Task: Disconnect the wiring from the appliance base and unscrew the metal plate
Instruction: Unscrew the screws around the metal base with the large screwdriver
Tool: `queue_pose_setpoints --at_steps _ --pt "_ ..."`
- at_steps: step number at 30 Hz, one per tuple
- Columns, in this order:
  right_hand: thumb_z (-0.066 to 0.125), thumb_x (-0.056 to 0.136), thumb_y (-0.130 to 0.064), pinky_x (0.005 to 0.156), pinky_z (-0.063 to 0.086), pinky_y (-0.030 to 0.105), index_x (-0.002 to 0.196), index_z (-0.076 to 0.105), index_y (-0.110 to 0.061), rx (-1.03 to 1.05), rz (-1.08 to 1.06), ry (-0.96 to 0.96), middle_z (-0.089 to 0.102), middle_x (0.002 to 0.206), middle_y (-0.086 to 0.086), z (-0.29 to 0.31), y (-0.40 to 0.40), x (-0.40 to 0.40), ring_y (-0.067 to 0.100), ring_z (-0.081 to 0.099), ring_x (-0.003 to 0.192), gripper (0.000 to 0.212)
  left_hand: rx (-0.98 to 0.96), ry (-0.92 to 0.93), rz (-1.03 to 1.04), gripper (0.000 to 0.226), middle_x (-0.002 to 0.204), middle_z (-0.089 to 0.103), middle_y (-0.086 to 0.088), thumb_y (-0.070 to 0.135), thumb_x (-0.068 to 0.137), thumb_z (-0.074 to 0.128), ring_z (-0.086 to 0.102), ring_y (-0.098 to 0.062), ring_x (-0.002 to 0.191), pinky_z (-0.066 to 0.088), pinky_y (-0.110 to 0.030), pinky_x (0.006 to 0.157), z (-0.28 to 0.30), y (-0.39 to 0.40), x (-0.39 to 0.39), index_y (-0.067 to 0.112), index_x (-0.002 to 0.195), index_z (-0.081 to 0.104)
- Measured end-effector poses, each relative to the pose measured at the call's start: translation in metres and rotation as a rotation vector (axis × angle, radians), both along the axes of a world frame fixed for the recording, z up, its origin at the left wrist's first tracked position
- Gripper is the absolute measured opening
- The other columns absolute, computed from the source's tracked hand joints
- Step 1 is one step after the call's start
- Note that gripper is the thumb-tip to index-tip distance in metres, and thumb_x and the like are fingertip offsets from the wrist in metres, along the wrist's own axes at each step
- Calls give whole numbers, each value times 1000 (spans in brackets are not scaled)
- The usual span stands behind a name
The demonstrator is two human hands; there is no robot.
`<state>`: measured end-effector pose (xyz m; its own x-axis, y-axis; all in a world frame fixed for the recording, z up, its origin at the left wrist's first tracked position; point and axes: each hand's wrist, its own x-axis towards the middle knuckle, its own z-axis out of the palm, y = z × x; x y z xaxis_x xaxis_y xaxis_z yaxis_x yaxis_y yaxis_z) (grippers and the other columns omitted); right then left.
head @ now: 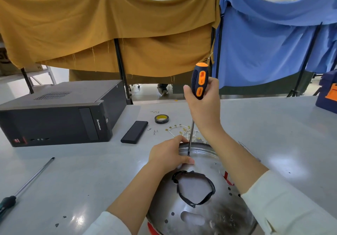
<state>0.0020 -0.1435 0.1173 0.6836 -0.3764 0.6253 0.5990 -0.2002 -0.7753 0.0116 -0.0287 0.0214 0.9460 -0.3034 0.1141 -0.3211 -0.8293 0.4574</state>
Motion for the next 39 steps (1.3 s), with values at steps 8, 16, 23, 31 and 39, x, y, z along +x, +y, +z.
queue_pose_setpoints --at_steps 8,16,23,31,39 --pt "56 89 -5 37 26 17 62 37 -18 42 655 220 29 47 -5 9 5 -1 10 25 40 36 25 -13 4 60 90 69 10 64 66 68 48 -5 78 31 -20 58 1 -1 -1 41 116 43" --pt "64 84 -14 51 49 30 75 47 -21 29 88 112 47 59 -8 2 -3 -3 13 48 51 20 5 -15 -5 60 97 68 10 63 67 68 50 -4 85 35 -23 68 0 1 0 43 117 43" --pt "55 89 -6 37 26 16 60 38 -17 136 473 153 35 46 -6 3 1 -6 10 28 39 35 22 -31 -2 61 98 68 11 64 66 68 54 -8 93 34 -25 68 -1 0 0 42 118 43" --pt "62 86 -18 45 40 28 71 42 -23 59 202 127 42 55 -5 2 11 -9 15 41 46 25 2 -33 -7 61 103 65 15 63 66 69 56 -9 100 36 -25 71 0 1 0 42 118 44" --pt "63 81 -9 41 30 22 64 43 -18 18 560 182 36 49 -5 18 12 -9 11 32 43 28 14 -19 -6 54 88 62 14 63 65 70 52 -10 84 31 -23 59 2 0 -2 41 107 44"
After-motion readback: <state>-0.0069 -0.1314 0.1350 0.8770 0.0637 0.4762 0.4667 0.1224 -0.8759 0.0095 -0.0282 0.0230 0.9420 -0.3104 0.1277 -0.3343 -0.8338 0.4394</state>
